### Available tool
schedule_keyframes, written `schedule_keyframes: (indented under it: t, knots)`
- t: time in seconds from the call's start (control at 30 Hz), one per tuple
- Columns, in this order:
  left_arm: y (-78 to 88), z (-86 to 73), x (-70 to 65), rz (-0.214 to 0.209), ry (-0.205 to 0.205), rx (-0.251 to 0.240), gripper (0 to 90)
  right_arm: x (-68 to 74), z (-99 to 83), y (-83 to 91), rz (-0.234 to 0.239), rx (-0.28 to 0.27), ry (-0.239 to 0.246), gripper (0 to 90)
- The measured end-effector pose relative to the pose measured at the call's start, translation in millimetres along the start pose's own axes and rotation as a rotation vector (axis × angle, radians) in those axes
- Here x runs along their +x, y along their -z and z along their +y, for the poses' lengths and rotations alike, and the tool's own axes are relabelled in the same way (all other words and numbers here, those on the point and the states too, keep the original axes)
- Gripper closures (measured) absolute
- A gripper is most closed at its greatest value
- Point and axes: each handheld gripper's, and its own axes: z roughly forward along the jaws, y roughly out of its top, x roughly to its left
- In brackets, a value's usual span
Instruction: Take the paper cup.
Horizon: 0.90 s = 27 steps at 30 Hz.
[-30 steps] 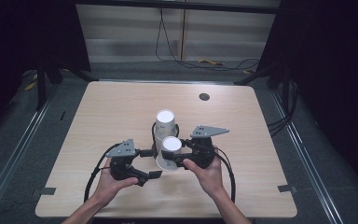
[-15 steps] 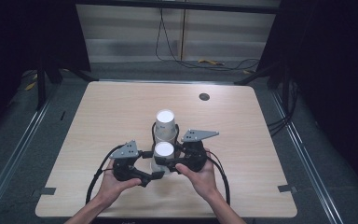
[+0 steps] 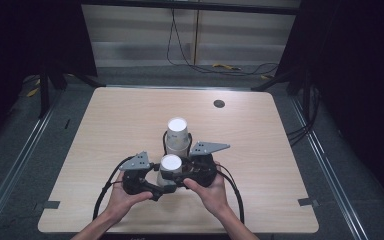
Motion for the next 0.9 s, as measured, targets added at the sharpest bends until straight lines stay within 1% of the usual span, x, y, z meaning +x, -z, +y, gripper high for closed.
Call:
schedule_keyframes:
  t: [0.1,0.17,0.3,0.53,0.6,0.73,0.77,0.9]
  knots:
    - [-0.7,-0.3,-0.3,-0.005,0.004,-0.002,15.8,0.5,-0.3,-0.7,0.004,-0.002,-0.002,35.2]
    - [-0.3,0.1,-0.7,-0.011,0.008,-0.011,16.0,0.8,-0.3,-0.3,0.016,-0.006,-0.006,35.1]
    - [-1.0,0.0,0.2,-0.036,0.021,-0.016,20.0,1.3,-0.2,-0.3,0.023,-0.010,-0.002,35.0]
    - [0.2,0.5,-0.2,-0.049,0.008,-0.019,25.1,0.5,0.0,-0.8,0.040,-0.007,-0.001,34.4]
    - [1.3,0.9,0.0,-0.048,-0.001,-0.015,26.0,1.1,0.2,-1.2,0.038,-0.012,0.008,33.6]
    - [2.2,0.8,1.1,-0.055,0.009,-0.024,26.7,1.3,0.5,-1.8,0.035,-0.022,0.007,33.0]
    - [2.9,0.7,1.2,-0.052,0.003,-0.021,26.7,1.2,0.5,-1.9,0.036,-0.021,0.007,33.0]
    - [3.6,0.8,0.9,-0.055,0.008,-0.022,27.1,1.1,0.4,-1.8,0.039,-0.025,0.009,32.9]
